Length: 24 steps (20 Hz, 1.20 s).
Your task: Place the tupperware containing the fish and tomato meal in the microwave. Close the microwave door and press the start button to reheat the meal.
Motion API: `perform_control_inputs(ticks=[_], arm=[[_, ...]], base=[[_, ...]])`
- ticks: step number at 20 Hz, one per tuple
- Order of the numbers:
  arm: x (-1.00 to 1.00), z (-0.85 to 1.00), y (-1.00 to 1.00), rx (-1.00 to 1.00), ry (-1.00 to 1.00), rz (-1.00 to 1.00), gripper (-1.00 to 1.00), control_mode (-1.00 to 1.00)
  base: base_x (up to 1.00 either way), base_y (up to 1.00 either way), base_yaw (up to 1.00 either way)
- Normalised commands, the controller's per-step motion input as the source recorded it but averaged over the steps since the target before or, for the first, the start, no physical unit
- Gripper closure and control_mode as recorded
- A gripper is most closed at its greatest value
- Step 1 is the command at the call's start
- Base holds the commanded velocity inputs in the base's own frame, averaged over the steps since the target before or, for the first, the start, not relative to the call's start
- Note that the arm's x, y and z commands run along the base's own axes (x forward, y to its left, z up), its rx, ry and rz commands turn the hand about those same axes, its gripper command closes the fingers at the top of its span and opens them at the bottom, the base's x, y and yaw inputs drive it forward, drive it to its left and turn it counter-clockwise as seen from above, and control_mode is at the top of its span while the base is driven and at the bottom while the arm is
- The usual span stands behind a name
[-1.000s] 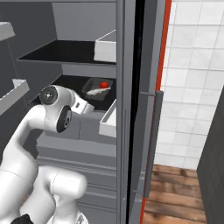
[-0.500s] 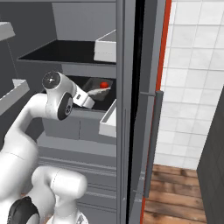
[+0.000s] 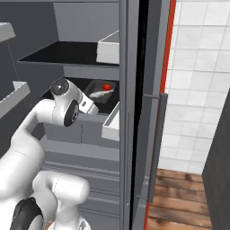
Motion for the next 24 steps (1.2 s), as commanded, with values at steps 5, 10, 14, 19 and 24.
perform_control_inputs(ticks=[5, 10, 14, 19, 24], arm=[[0.14, -0.09, 0.09, 0.04, -0.01, 0.00, -1.00, -1.00], [0.13, 0.00, 0.09, 0.03, 0.00, 0.00, -1.00, -1.00], [0.18, 0.00, 0.08, 0.03, 0.01, 0.00, -1.00, -1.00], [0.20, 0.00, 0.04, 0.05, 0.00, 0.00, -1.00, -1.00], [0.21, 0.00, 0.00, 0.06, 0.00, 0.00, -1.00, -1.00]], base=[[0.00, 0.00, 0.00], [0.00, 0.00, 0.00], [0.00, 0.00, 0.00], [0.00, 0.00, 0.00], [0.00, 0.00, 0.00]])
